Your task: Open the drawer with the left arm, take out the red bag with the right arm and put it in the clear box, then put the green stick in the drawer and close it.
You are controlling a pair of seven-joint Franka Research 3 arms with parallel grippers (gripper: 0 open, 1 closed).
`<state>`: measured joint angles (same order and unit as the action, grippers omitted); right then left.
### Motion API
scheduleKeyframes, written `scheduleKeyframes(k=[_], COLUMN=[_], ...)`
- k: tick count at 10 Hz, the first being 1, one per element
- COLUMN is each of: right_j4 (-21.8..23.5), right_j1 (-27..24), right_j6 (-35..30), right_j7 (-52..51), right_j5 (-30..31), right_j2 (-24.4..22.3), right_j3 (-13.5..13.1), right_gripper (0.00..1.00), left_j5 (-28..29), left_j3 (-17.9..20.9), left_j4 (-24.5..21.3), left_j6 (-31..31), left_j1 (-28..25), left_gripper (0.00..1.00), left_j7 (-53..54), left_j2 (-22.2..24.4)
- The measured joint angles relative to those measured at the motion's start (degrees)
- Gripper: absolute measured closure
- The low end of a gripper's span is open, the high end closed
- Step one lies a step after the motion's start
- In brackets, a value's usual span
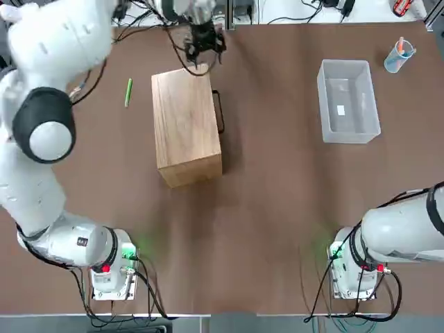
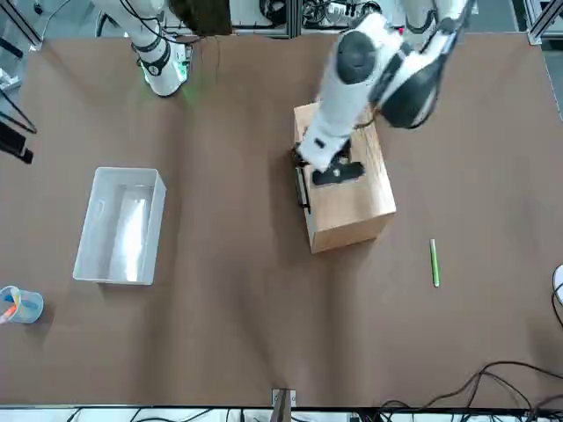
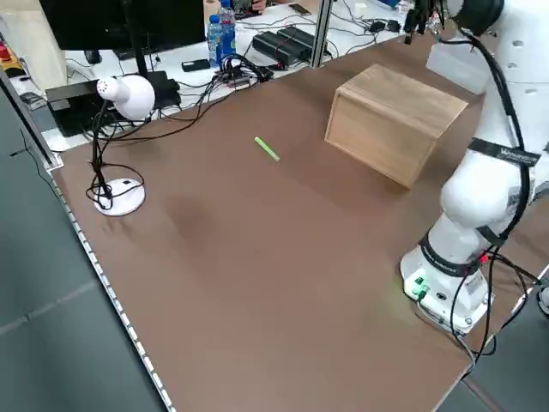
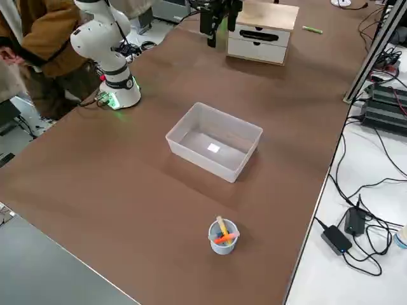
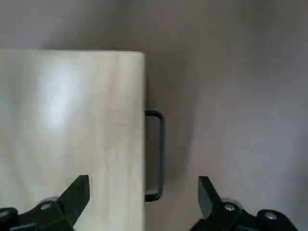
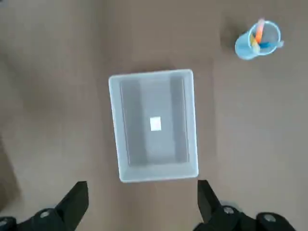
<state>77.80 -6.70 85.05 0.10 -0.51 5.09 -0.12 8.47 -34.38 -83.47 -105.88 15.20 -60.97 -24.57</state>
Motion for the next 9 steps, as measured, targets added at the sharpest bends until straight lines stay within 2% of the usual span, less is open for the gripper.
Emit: scheduleKeyframes(k=[2, 4, 6, 7, 9], right_j4=[0.3, 0.4, 0.4, 0.5, 0.6], right_j1=[-0.1, -0.1, -0.1, -0.1, 0.0], right_j6=[5.2, 8.7, 9.4, 9.4, 9.6], right_j7=[0.0, 0.0, 0.0, 0.0, 0.0], right_j5=[0.0, 0.0, 0.0, -0.1, -0.1], right_j2=[0.9, 2.0, 2.7, 3.2, 4.3], right_j3=[-0.1, -0.1, -0.1, 0.0, 0.1], right_gripper=[0.00, 0.00, 0.00, 0.00, 0.00], left_j5=[6.3, 7.8, 7.8, 7.8, 7.8], left_j3=[1.7, 7.8, 14.0, 15.4, 15.7], left_j4=[5.9, 10.1, 10.6, 10.6, 10.8], left_j6=[-2.2, -4.7, -4.8, -4.8, -2.2], left_j1=[8.1, 15.2, 20.8, 22.4, 23.2], left_gripper=[0.00, 0.00, 0.00, 0.00, 0.00], left_j7=[-9.6, -14.2, -15.6, -15.8, -15.9], left_j2=[-7.8, -12.7, -15.1, -16.8, -18.5])
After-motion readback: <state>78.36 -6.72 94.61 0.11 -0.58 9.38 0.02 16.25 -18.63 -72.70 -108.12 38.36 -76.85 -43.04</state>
